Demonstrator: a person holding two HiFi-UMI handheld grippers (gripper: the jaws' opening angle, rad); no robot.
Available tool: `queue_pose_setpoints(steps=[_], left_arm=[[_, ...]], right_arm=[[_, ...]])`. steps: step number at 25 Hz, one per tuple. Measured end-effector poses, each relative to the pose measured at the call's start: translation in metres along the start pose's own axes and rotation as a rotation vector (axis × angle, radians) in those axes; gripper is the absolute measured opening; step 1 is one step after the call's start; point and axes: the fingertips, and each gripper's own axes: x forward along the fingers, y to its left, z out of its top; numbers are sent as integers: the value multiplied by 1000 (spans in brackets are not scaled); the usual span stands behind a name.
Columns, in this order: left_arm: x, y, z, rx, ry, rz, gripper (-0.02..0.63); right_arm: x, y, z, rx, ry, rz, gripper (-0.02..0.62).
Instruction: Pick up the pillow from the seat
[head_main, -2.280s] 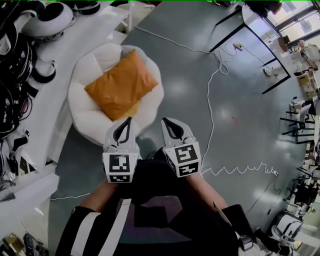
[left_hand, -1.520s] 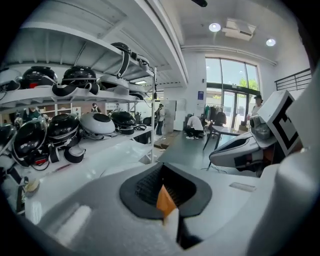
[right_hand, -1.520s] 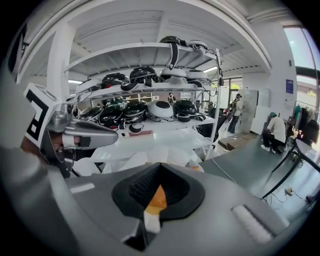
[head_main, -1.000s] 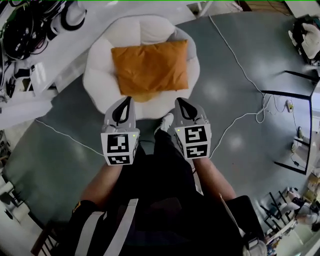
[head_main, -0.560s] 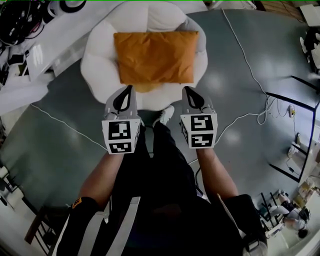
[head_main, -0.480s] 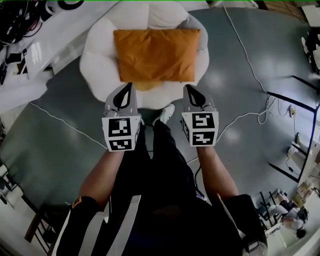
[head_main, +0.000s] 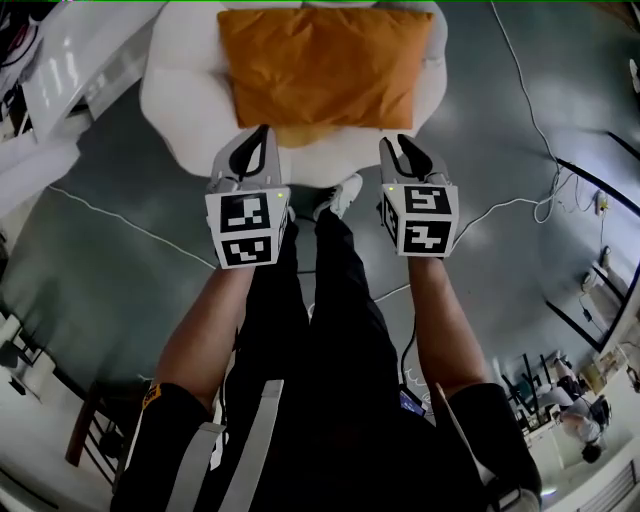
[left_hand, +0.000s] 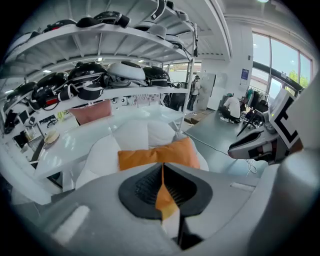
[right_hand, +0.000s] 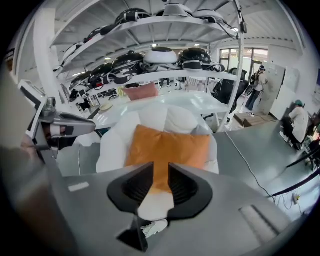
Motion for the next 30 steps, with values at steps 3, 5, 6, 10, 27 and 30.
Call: queue_pose_setpoints(steps=[3,5,6,10,27,30], left_arm=[[24,13,-22,-13,43,17,58],[39,23,-35,-15,64,34,62],[45,27,-41,-15,77,38,71],[69,37,-63,-22,125,35,117],[189,48,-143,-30,263,-51,264],[206,51,-150,-24,269,-59,268]], right_arm=[[25,-5,-15,13,30,-7,100],[39,-8,-20,29,38,-15,114],[46,-10,-22,37,42,-18,121],[69,-16,-31,62,64,-28,147],[187,-60,-79,113,138,-72,207],[202,-62,-88,113,153,-73,221]])
